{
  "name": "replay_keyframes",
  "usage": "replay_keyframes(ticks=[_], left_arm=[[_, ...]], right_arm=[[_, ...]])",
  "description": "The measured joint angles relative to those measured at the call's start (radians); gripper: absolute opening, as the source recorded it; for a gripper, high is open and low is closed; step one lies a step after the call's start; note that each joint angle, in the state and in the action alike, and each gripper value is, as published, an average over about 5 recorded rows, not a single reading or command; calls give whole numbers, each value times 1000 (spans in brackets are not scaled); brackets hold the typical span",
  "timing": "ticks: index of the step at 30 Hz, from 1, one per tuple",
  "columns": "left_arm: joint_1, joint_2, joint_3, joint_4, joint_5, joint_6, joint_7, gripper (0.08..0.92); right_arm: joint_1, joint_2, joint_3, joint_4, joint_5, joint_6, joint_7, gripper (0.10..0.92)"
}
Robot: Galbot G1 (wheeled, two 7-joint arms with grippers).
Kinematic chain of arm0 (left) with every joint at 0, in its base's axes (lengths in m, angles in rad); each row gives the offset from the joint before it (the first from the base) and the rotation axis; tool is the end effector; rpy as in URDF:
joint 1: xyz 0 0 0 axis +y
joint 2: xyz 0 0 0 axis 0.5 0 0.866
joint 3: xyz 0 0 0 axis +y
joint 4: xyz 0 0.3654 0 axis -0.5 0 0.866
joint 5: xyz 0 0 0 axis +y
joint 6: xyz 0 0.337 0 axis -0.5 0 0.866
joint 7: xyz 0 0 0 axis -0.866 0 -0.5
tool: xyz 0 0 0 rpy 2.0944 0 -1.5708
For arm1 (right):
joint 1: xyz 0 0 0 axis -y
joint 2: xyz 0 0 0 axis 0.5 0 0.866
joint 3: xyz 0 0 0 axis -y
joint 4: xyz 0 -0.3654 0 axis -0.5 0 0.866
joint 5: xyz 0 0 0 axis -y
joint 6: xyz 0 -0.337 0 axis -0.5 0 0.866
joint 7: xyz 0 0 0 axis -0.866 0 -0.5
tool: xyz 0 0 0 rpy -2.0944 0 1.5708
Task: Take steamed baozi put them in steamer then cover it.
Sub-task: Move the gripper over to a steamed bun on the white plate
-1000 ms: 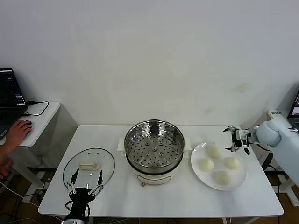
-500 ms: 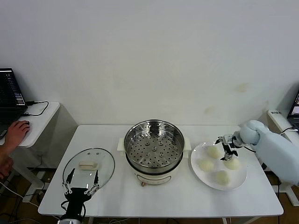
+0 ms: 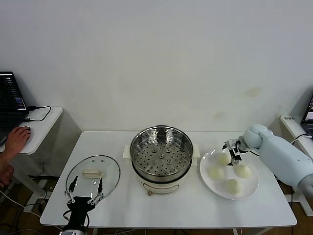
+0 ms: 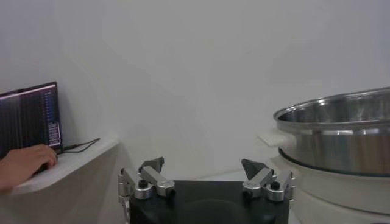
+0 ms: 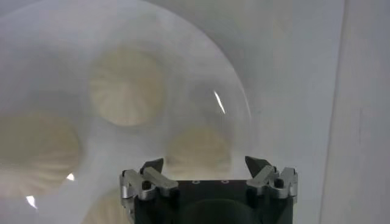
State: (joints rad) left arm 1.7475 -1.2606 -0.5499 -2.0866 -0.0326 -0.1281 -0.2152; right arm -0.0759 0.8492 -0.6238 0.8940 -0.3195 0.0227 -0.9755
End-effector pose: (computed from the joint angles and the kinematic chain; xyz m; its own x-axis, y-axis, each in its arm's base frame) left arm 0.1034 0.0681 -0.3321 -0.9985 -0.0496 0.0237 -0.0428 0.9723 0.2296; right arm 0.5488 -0.2010 -0.2443 -0.3135 -0.0769 0.9465 -0.9395 -0.1199 -0.3209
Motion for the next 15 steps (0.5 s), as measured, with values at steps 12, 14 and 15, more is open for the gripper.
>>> replay_keyframes(ticks=[12, 14, 15], left_arm=[[11, -3, -4, -9, 0, -5, -1, 823], [12, -3, -4, -10, 0, -5, -2, 823], [12, -3, -4, -10, 0, -6, -2, 823]], right_arm=[[-6, 27, -3, -29, -17, -8, -11, 640], [-6, 27, -4, -29, -17, -9, -12, 625], [-5, 27, -4, -29, -17, -8, -13, 618]])
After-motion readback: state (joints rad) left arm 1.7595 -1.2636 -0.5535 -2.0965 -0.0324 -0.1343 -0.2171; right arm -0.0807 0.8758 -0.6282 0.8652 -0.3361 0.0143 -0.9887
